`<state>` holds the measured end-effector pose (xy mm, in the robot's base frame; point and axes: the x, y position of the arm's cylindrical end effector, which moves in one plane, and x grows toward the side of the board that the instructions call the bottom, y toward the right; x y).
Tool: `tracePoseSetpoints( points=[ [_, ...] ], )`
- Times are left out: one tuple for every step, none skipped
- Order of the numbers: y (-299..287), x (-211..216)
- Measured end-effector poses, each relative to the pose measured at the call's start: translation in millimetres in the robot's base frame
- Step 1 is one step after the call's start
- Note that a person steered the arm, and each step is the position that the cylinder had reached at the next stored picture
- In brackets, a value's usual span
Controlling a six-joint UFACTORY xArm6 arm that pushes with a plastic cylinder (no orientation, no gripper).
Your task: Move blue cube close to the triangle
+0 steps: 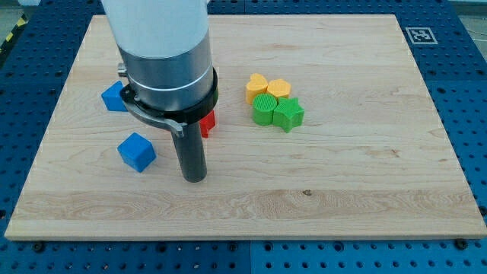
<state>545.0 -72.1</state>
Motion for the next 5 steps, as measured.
tracePoseSetpoints(
  points=[
    [0.0, -4.5],
    [-3.8, -4.9],
    [-19.5, 26.8],
    [-46.8, 20.4],
    [-75.2, -14.2]
  ],
)
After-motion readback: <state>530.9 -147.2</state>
